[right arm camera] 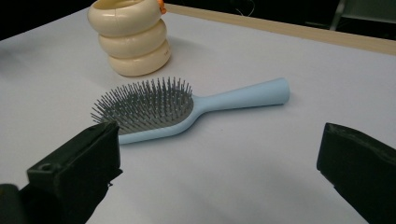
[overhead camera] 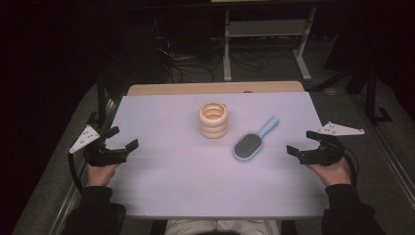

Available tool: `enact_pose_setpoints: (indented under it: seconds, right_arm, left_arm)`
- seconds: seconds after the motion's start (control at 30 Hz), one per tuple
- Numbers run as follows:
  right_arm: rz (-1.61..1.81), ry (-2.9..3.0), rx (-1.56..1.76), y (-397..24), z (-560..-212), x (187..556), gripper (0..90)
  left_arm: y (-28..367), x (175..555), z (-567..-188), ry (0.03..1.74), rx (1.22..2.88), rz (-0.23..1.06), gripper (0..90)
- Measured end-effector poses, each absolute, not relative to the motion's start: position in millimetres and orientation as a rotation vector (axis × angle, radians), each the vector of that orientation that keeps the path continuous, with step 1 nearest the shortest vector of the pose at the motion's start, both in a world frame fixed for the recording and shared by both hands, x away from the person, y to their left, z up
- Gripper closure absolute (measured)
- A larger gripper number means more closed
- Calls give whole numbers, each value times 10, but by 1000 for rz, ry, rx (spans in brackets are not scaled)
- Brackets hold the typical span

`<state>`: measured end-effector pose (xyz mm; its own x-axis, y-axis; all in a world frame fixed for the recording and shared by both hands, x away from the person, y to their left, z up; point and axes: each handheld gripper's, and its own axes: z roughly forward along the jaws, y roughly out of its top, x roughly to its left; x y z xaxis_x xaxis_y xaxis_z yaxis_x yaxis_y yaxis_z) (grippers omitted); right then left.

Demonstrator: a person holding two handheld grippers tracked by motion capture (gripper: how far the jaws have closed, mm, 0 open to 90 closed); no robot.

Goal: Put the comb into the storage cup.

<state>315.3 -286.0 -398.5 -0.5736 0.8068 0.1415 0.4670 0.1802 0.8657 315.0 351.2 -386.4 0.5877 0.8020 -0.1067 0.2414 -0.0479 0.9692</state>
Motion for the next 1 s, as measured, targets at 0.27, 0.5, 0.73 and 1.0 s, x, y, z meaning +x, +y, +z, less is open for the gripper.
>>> enact_pose_setpoints:
  seconds: [0.27,0.5,0.73,1.0]
  right_arm:
    - [1363,2113,1196,-2854,-3972,3139,0]
    - [1369,2110,1173,-2845,-3947,3103,0]
    - [1351,2135,1169,-2800,-3901,3129,0]
    - [1341,2145,1196,-2818,-3856,3196,0]
  left_arm:
    - [3503,3154,-3868,896,1607,577,0]
    - [3509,3151,-3868,896,1604,575,0]
    - [3498,3162,-3875,894,1612,574,0]
    - [3487,3164,-3878,896,1622,577,0]
